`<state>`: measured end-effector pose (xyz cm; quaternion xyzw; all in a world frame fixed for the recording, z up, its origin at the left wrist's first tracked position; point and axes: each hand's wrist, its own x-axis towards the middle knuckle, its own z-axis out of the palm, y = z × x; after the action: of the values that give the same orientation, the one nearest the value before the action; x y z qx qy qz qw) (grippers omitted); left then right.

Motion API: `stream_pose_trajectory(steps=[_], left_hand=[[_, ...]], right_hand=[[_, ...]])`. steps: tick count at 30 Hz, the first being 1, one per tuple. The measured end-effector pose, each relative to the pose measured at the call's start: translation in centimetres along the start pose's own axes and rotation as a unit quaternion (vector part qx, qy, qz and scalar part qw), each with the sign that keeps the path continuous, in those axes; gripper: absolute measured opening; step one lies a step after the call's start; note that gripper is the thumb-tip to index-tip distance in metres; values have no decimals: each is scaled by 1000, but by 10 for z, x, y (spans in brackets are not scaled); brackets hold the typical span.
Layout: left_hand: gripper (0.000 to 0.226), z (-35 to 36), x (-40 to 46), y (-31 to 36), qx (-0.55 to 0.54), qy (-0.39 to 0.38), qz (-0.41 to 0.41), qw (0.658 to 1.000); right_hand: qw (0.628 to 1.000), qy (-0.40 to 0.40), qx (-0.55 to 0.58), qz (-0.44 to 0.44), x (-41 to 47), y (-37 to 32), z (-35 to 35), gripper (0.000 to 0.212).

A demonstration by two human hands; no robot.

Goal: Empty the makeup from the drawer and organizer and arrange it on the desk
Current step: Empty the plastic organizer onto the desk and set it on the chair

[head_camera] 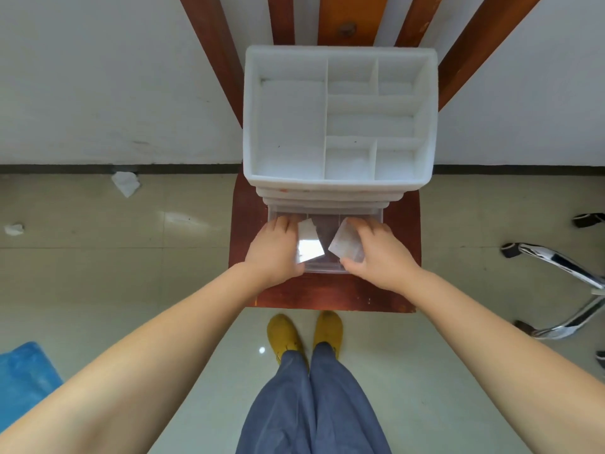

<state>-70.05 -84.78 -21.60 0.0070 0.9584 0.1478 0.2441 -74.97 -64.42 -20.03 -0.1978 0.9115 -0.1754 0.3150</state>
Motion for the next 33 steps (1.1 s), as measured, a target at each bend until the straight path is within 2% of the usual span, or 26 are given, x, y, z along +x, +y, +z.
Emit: stream_pose_trajectory(steps=[2,3,6,9,14,25,29,33], left_hand=[[70,-5,-23,0,-59,-33,5,998],[71,-3,-35,1,-74,-75,19,994],[72,15,-62,7,-38,-207,72,975],[73,36,-65,8,-18,-227,79,970],[78,40,-50,8,15,-179,71,981],[74,0,20,2,65,-129,24,989],[74,0,19,2,64,-111,9,992],[77,-8,-18,7,60,-104,6,993]], right_hand=[[998,-42,25,-28,-21,-4,-5,80],[996,-78,25,-43,-31,-6,-3,83],[978,-194,-10,-72,-53,-9,18,90],[966,-248,-46,-63,-55,-2,41,92],[976,-206,-59,-44,-34,7,40,94],[987,-125,-92,-35,43,8,-2,90],[988,-121,-90,-13,40,4,-2,91],[984,-121,-127,-13,9,-14,-10,91]])
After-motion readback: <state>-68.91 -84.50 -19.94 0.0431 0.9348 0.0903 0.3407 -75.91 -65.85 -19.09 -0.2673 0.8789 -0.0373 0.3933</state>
